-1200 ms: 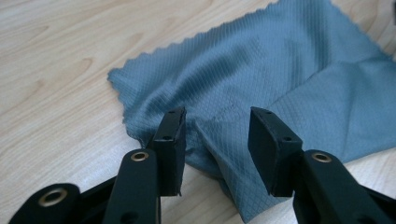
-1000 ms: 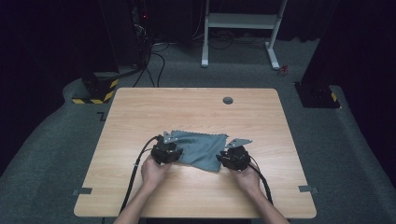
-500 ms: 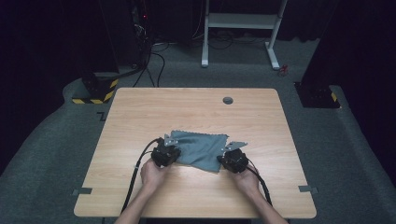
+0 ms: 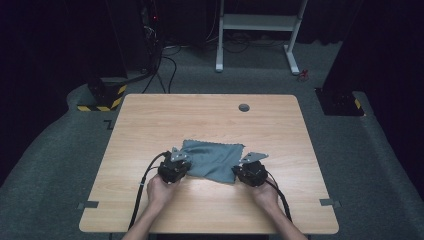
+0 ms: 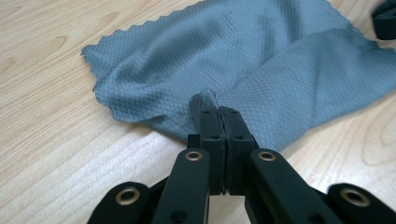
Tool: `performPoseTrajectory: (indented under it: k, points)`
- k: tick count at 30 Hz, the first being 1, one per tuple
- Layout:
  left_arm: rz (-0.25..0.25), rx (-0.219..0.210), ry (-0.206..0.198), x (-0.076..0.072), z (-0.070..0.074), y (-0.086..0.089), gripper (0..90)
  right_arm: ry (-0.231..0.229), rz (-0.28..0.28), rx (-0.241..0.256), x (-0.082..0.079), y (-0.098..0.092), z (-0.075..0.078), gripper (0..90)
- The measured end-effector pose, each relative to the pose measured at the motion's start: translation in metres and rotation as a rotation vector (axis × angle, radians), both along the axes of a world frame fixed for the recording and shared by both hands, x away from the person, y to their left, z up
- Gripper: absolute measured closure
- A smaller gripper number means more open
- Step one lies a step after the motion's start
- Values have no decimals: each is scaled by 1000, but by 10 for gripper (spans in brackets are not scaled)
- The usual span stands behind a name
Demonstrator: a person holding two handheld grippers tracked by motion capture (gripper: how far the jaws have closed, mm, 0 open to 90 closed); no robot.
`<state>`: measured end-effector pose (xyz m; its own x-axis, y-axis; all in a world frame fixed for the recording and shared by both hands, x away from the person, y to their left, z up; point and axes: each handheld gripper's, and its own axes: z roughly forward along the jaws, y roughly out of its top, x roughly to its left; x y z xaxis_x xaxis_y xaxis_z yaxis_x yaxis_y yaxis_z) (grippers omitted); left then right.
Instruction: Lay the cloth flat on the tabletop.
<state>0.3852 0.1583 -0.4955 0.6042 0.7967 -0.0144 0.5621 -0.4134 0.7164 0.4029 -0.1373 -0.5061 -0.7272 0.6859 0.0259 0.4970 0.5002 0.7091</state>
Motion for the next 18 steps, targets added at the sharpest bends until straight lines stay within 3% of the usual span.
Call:
performPoseTrajectory:
  k: [3, 8, 11, 15, 18]
  points:
    - [-10, -5, -6, -7, 1, 1, 886, -13, -14, -8, 3, 4, 0, 676]
    - [-30, 5, -10, -15, 1, 2, 886, 6, -17, -15, 10, 12, -4, 659]
    - [-29, -3, -12, -20, 0, 3, 885, 19, -2, -30, 11, 15, -7, 720]
    - [-38, 11, -25, -25, -4, 3, 885, -3, 39, -55, 8, 18, -8, 899]
    - [-32, 0, -29, -29, -7, 6, 884, -32, 62, -55, 1, 19, -5, 900]
